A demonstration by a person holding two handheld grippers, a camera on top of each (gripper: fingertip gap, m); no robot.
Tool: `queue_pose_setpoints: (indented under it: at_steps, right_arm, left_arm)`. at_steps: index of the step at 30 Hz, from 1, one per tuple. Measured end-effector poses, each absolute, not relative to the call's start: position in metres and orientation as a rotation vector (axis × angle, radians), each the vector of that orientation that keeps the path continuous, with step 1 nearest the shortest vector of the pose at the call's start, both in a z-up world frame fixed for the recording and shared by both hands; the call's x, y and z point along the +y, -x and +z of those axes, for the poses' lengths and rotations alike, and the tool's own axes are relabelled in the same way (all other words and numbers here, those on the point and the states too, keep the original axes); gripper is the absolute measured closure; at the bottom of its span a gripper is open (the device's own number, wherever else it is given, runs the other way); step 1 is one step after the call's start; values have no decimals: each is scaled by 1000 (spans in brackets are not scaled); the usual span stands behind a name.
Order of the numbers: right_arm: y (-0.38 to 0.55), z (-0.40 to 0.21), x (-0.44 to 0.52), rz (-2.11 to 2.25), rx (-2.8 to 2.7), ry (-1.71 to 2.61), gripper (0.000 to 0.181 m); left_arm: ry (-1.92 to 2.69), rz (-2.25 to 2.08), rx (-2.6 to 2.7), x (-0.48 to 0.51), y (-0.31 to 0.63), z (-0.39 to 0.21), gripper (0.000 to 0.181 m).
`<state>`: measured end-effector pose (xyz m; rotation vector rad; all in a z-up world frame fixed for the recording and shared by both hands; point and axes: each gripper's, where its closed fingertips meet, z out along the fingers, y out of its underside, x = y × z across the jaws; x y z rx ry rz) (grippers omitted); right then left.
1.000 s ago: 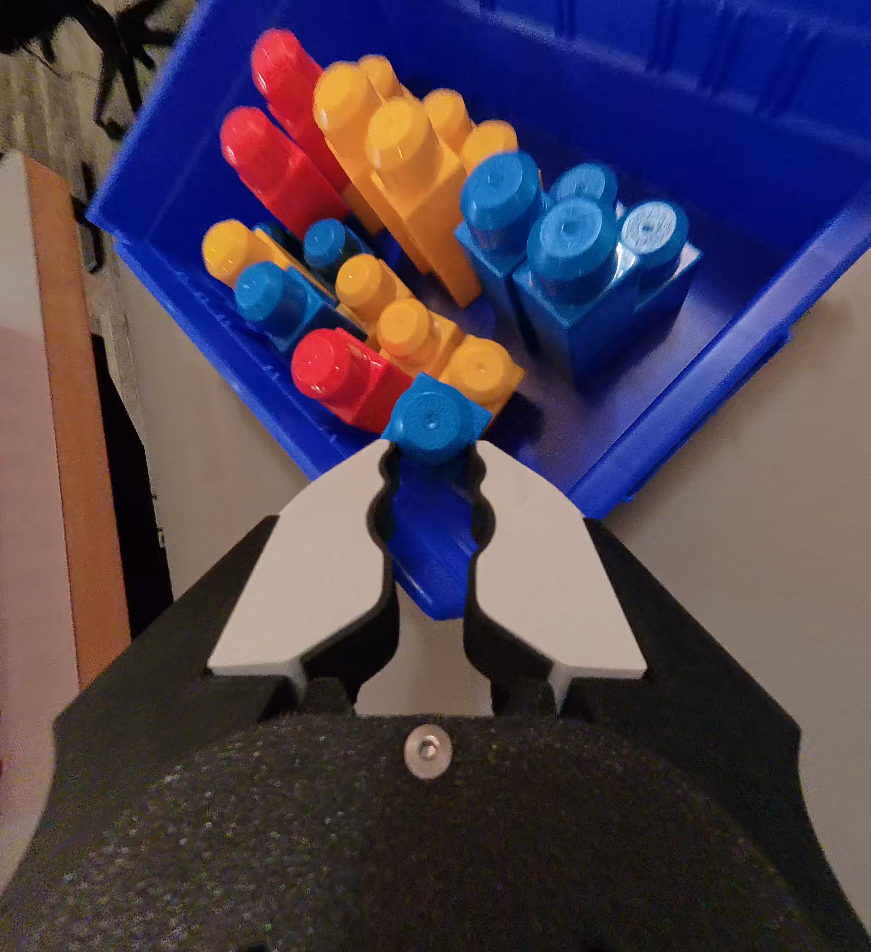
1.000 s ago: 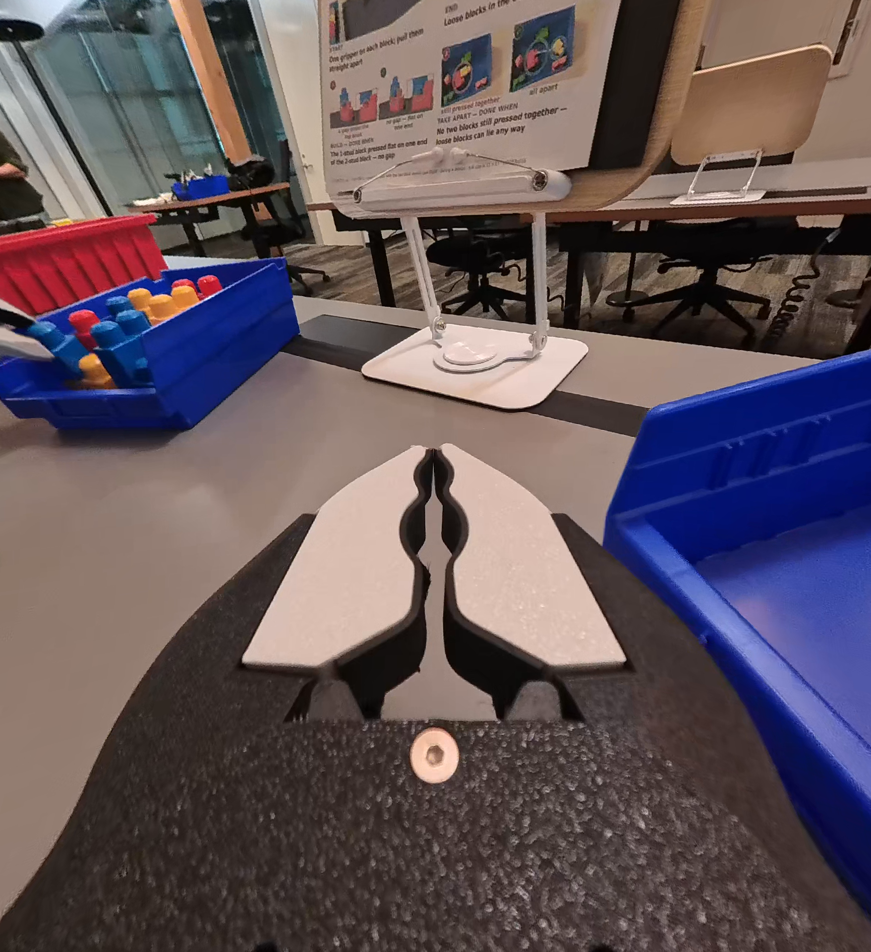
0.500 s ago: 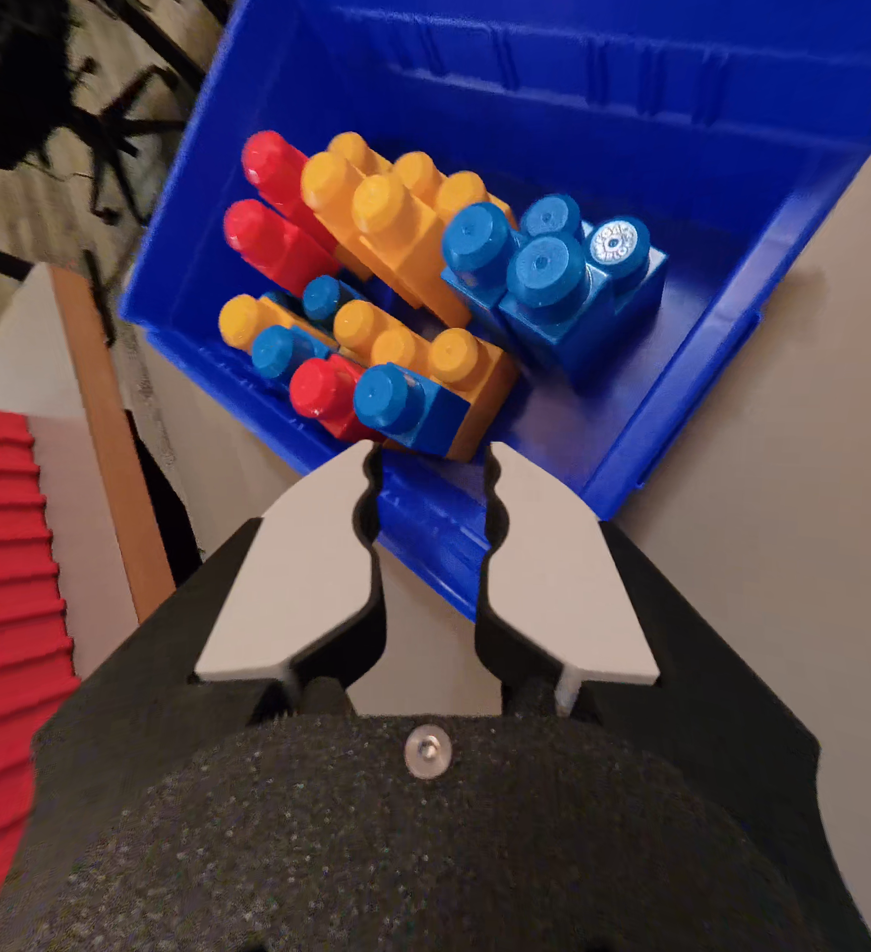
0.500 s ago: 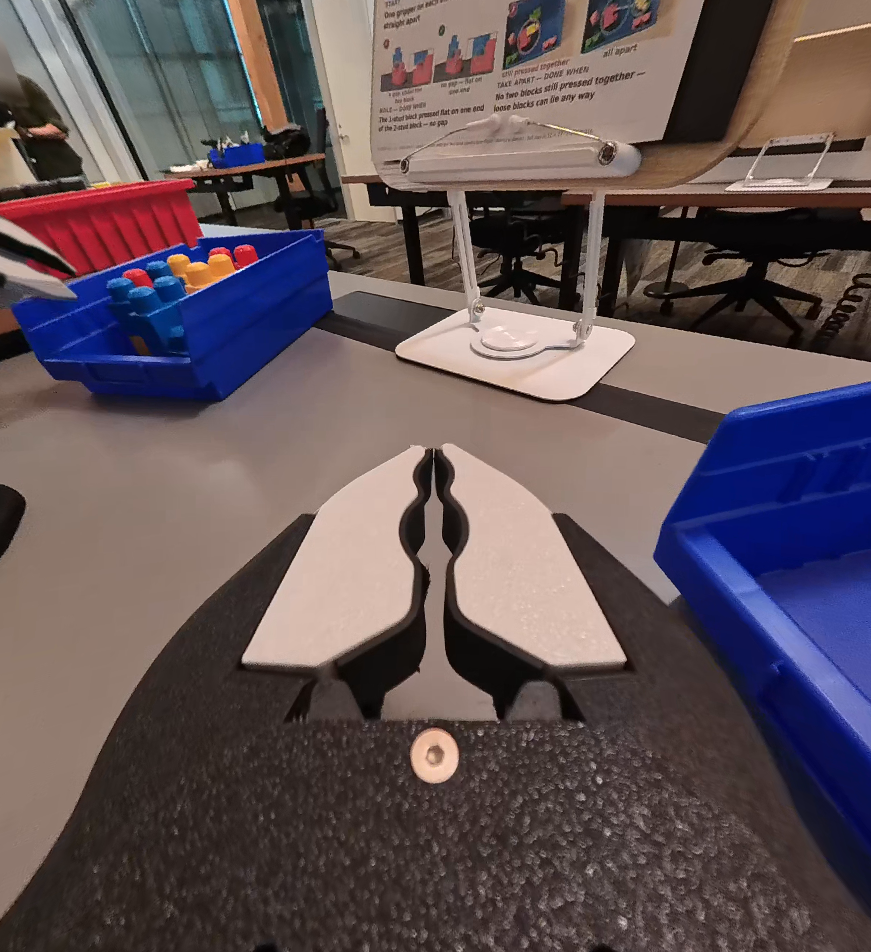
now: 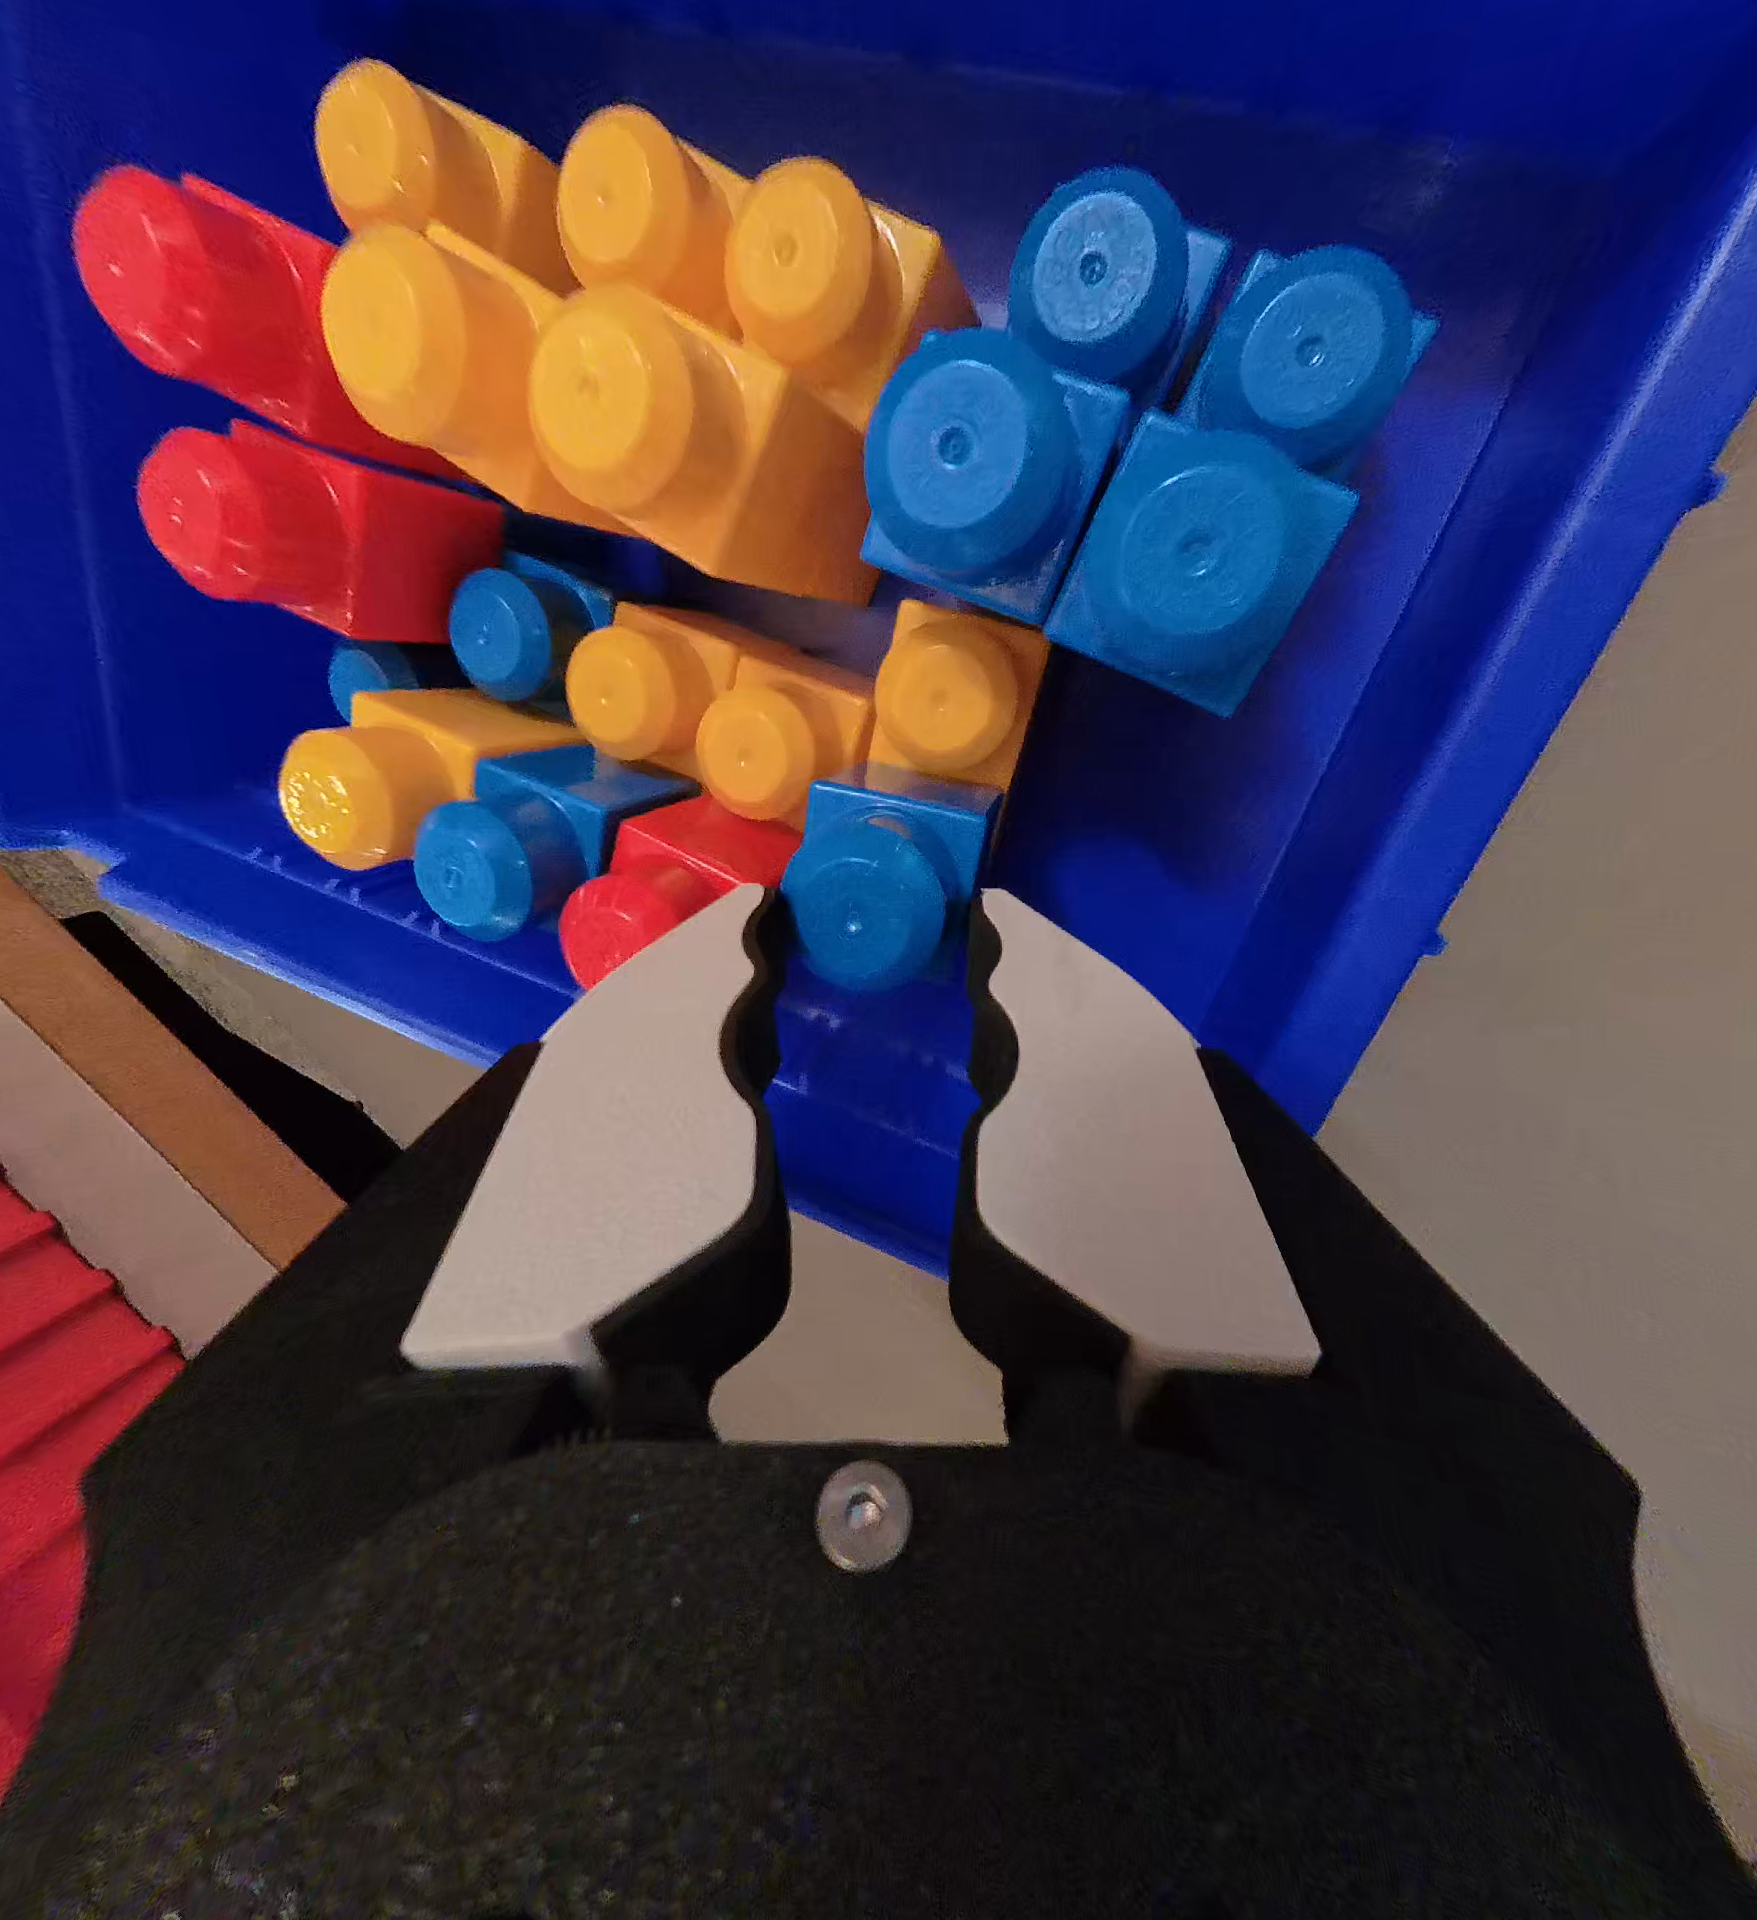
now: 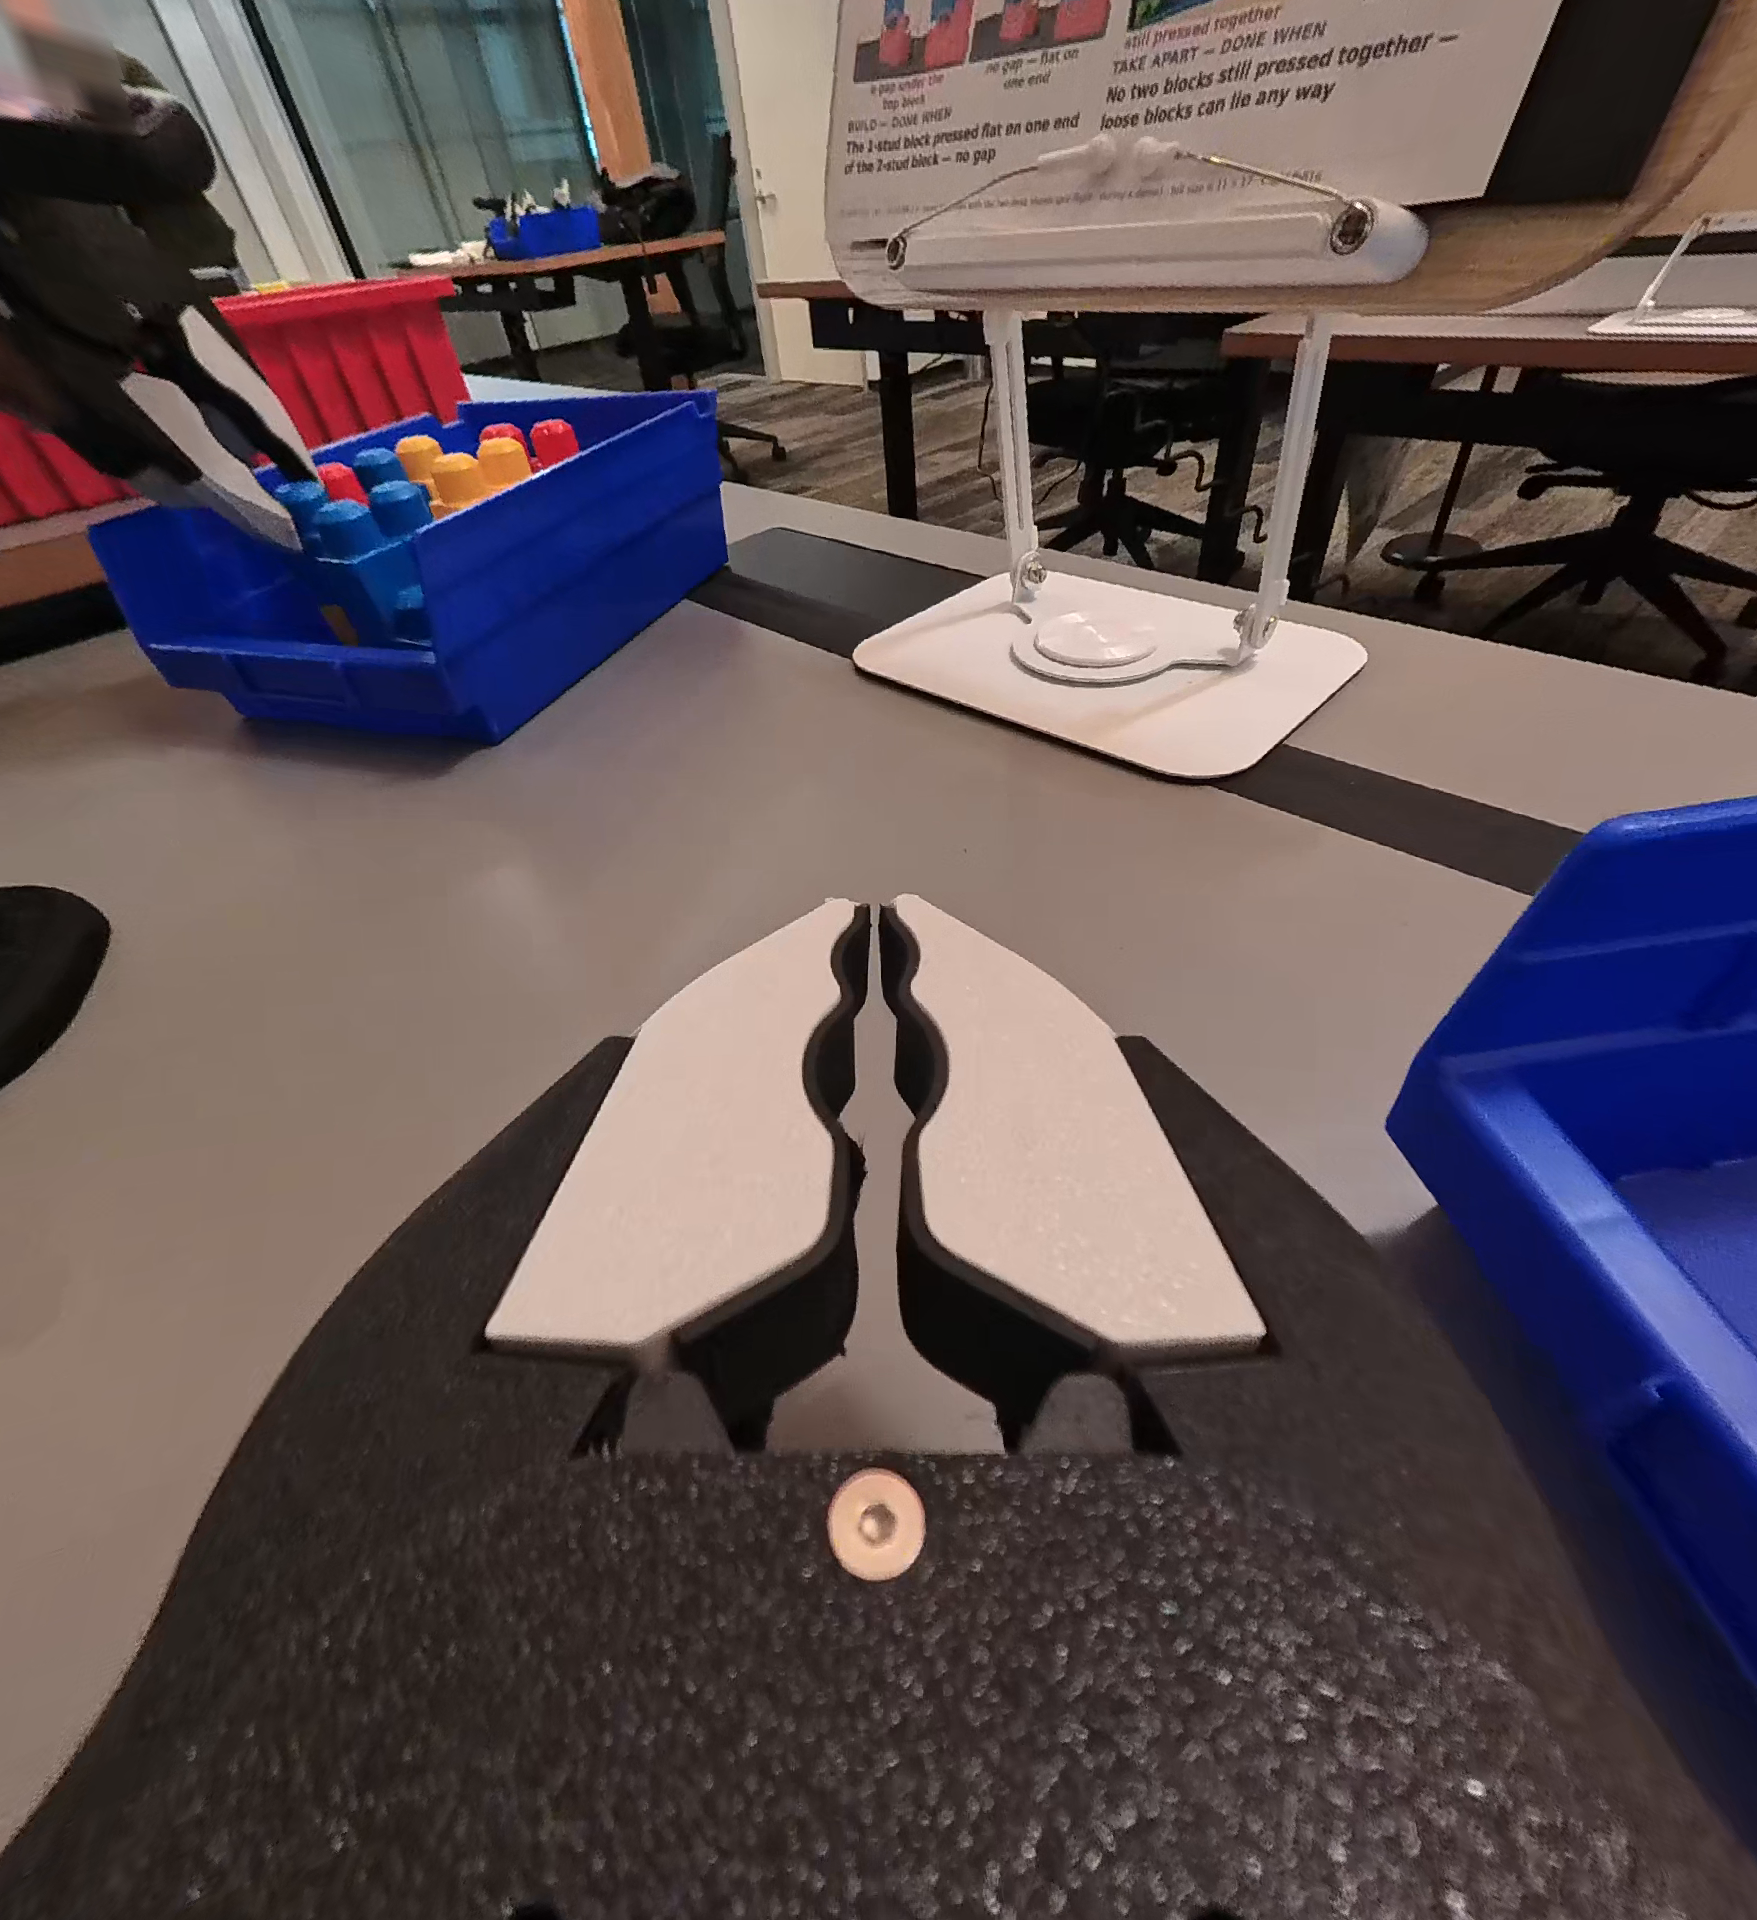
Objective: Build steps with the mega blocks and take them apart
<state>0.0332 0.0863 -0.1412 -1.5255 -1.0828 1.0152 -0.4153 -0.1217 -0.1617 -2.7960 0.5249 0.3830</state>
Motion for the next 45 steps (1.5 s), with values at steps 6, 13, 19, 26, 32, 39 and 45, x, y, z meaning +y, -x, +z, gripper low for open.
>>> queue_pose_setpoints:
  at_steps: [6,13,19,26,32,39,45]
  right_arm:
    - [-33,-136,83,1007,-1094,1489,179]
    - [-19,-129,63,982,-1182,1403,171]
    - [6,-96,24,995,-1369,1239,139]
    - [41,-116,-28,791,-1768,1083,104]
    - [34,-147,-27,861,-1791,1104,140]
    - [11,-68,-11,1556,-1248,1045,145]
    - [7,-46,-34,1834,-1122,949,145]
  left_arm:
    - [2625,519,543,-125,397,-125,149]
    - [2336,670,544,-123,347,-44,149]
    - [2142,423,757,-99,225,-34,149]
    - [2030,66,1038,-63,85,-84,149]
    - [1920,-134,1046,-50,36,-92,151]
    - [1555,-591,597,-31,32,-49,127]
    - [1381,-906,517,-39,5,-42,138]
